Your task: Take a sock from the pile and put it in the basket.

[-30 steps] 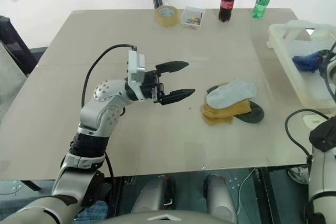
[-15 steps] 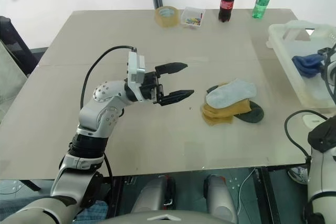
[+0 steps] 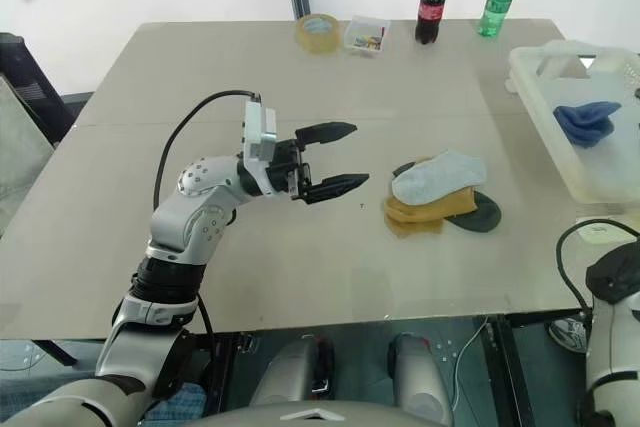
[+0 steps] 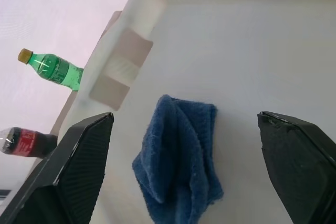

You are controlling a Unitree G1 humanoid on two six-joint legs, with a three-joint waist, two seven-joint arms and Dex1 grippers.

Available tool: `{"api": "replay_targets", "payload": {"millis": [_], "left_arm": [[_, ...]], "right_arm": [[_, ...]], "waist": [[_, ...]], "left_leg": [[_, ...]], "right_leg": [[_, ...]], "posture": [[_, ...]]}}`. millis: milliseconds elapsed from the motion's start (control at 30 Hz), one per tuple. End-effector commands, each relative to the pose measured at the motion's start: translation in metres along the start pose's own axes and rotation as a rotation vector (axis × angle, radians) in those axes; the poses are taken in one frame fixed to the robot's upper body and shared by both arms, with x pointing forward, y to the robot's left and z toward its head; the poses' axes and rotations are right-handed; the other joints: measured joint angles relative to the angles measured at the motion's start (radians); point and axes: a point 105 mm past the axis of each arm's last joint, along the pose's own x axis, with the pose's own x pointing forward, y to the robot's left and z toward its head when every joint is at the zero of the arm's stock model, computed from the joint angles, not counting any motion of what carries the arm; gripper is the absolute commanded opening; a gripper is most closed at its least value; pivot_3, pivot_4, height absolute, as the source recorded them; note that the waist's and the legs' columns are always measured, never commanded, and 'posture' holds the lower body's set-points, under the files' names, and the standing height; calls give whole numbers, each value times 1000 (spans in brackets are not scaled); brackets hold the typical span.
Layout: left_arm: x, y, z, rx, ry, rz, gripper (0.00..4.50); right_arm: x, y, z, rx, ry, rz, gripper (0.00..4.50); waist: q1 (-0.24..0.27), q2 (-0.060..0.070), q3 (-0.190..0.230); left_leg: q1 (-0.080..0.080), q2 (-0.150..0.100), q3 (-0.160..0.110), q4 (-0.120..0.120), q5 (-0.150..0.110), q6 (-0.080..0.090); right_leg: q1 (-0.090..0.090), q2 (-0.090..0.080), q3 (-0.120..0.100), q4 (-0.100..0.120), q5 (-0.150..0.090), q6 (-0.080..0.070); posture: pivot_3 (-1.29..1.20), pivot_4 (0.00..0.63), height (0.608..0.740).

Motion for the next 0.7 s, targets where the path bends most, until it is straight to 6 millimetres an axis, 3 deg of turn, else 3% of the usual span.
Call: {"api": "replay_targets", "payload": {"millis": [33, 67, 167, 333, 400, 500, 600, 633, 700], "left_arm": [[-6, -4, 3, 26, 8, 5, 4500], [-7, -5, 1, 21, 14, 10, 4500], [-16, -10, -5, -6, 38, 36, 4500], [-39, -25, -19, -62, 97, 117, 4500], [-52, -35, -28, -105, 128, 173, 4500], [-71, -48, -46, -205, 198, 276, 4500], [-86, -70, -62, -300, 277, 306, 4500], [-91, -76, -66, -319, 309, 314, 4500], [-96, -82, -71, -336, 340, 331, 4500]], "right_arm": [[-16, 22, 20, -137, -101, 81, 4478], [-17, 23, 20, -153, -115, 88, 4478], [-36, 54, 9, -185, -108, 324, 4478], [-72, 72, -46, -430, -40, 551, 4478], [-104, 64, -93, -491, 176, 734, 4478], [-140, 38, -140, -579, 412, 837, 4478], [-157, 2, -170, -648, 575, 826, 4478], [-159, -8, -174, -679, 584, 827, 4478], [-157, -25, -177, -761, 573, 802, 4478]], "waist": [[-2, 1, 0], [-3, 1, 0], [-3, 1, 0], [0, 1, -1], [5, 1, -1], [9, 1, -1], [6, -1, -1], [4, -1, -1], [3, -1, -1]], "left_leg": [[0, 0, -1, 0, 0, 0], [1, 0, -2, 0, 0, 0], [1, 0, -2, 0, 0, 0], [1, 2, -3, 0, 0, 0], [0, 2, -5, 0, 0, 0], [-1, 4, -7, 0, 0, 1], [9, 2, -6, 3, -2, 4], [17, 4, -6, 2, -3, 4], [18, 4, -6, 2, -3, 4]], "right_leg": [[0, 0, 1, 0, 0, 0], [0, 0, 1, 1, 0, 0], [0, 0, 1, 1, 0, 0], [0, 2, 1, 1, 0, 0], [0, 2, -1, 1, 0, 0], [1, -1, -3, 0, 0, 0], [11, -2, -2, -1, -3, -3], [19, -2, -3, -4, -5, -2], [20, -2, -3, -5, -6, 0]], "posture": [[0, 150, 740], [0, 150, 740], [0, 150, 740], [0, 150, 740], [0, 150, 740], [0, 150, 740], [0, 150, 740], [0, 150, 740], [0, 150, 740]]}}
